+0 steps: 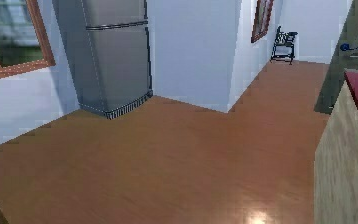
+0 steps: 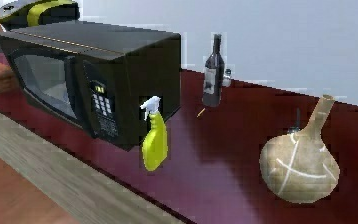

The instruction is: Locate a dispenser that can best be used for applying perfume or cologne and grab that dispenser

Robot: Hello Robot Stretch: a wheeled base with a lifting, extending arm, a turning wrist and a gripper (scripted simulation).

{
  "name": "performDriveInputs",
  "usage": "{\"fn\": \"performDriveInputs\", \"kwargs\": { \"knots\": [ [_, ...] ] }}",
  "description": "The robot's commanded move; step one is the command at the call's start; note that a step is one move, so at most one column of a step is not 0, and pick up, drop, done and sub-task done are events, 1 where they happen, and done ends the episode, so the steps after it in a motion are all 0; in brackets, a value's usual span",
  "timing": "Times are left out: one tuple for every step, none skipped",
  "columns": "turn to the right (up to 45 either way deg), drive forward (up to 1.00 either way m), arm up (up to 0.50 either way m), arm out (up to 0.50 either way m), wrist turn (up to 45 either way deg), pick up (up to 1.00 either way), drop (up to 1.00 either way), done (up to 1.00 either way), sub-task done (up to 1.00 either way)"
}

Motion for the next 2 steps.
{"fn": "performDriveInputs", "kwargs": {
  "knots": [
    [0.0, 0.0, 0.38, 0.0, 0.0, 0.0, 0.0, 0.0, 0.0],
    [0.0, 0.0, 0.0, 0.14, 0.0, 0.0, 0.0, 0.0, 0.0]
  ]
}}
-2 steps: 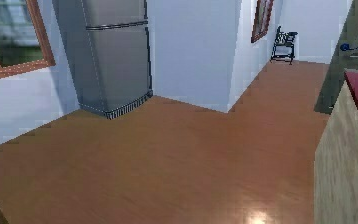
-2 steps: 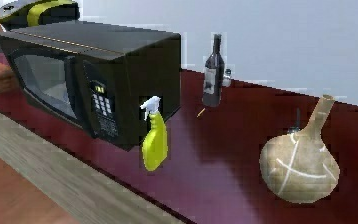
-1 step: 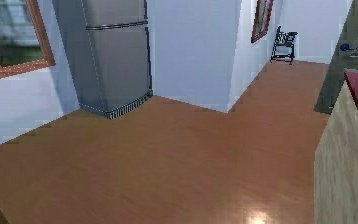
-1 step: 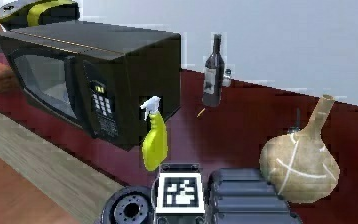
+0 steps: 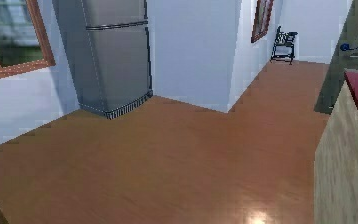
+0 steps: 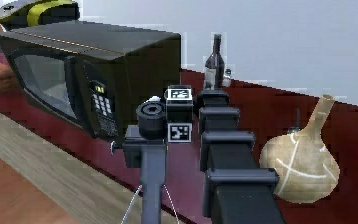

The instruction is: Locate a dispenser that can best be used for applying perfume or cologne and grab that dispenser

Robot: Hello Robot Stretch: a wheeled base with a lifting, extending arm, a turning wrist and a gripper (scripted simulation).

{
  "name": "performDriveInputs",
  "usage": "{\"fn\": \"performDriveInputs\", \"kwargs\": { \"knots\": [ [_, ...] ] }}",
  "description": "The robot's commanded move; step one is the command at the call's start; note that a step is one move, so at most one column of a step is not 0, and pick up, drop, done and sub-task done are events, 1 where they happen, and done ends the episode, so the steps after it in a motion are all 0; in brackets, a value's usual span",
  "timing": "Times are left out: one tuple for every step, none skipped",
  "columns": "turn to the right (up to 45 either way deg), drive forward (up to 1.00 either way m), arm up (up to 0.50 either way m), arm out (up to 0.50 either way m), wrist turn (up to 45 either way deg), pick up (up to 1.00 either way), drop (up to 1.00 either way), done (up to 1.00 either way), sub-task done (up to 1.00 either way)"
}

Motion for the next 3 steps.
{"fn": "performDriveInputs", "kwargs": {
  "knots": [
    [0.0, 0.0, 0.0, 0.0, 45.0, 0.0, 0.0, 0.0, 0.0],
    [0.0, 0.0, 0.0, 0.0, 45.0, 0.0, 0.0, 0.0, 0.0],
    [0.0, 0.0, 0.0, 0.0, 45.0, 0.0, 0.0, 0.0, 0.0]
  ]
}}
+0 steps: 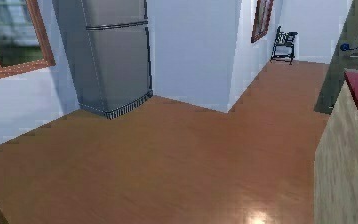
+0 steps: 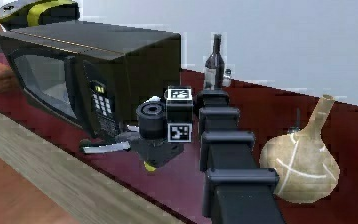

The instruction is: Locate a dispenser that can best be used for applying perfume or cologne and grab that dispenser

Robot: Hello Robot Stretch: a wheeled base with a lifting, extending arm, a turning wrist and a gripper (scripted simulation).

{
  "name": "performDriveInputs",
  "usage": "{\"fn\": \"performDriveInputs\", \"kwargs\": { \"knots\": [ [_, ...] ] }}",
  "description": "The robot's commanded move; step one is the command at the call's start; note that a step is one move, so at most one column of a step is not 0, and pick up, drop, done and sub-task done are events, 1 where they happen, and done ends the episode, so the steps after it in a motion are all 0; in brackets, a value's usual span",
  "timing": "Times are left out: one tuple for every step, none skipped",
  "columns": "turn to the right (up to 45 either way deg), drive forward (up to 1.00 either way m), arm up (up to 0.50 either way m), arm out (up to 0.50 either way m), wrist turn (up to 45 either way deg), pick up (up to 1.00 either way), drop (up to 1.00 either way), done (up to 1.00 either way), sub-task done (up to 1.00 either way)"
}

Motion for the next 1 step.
{"fn": "performDriveInputs", "kwargs": {
  "knots": [
    [0.0, 0.0, 0.0, 0.0, 27.0, 0.0, 0.0, 0.0, 0.0]
  ]
}}
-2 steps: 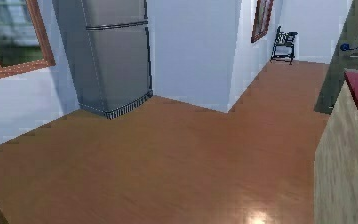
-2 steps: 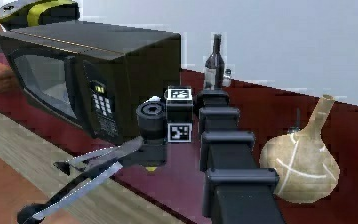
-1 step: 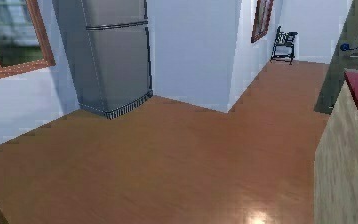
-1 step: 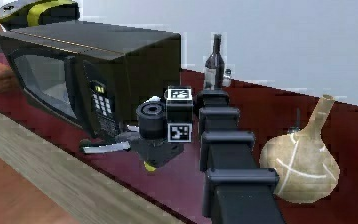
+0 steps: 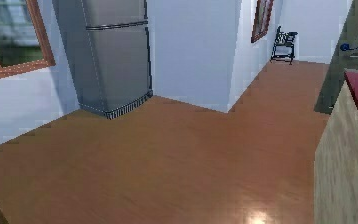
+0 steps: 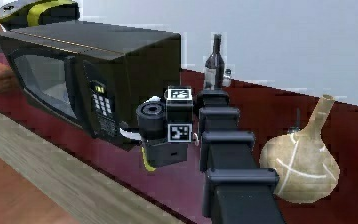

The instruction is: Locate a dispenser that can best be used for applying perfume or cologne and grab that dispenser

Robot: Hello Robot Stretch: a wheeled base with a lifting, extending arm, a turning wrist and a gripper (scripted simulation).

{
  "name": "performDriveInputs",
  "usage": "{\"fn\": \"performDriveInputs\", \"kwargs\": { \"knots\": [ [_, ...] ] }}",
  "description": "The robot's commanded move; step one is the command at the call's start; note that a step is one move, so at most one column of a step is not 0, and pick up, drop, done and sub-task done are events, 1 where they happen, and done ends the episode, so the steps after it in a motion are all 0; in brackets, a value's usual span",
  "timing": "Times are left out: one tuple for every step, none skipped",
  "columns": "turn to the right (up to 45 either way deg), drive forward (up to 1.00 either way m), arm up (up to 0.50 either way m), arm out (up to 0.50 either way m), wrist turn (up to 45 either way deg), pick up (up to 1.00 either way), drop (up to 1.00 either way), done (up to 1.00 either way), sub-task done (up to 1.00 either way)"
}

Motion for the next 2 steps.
{"fn": "performDriveInputs", "kwargs": {
  "knots": [
    [0.0, 0.0, 0.0, 0.0, 0.0, 1.0, 0.0, 0.0, 0.0],
    [0.0, 0.0, 0.0, 0.0, 0.0, 0.0, 0.0, 1.0, 0.0]
  ]
}}
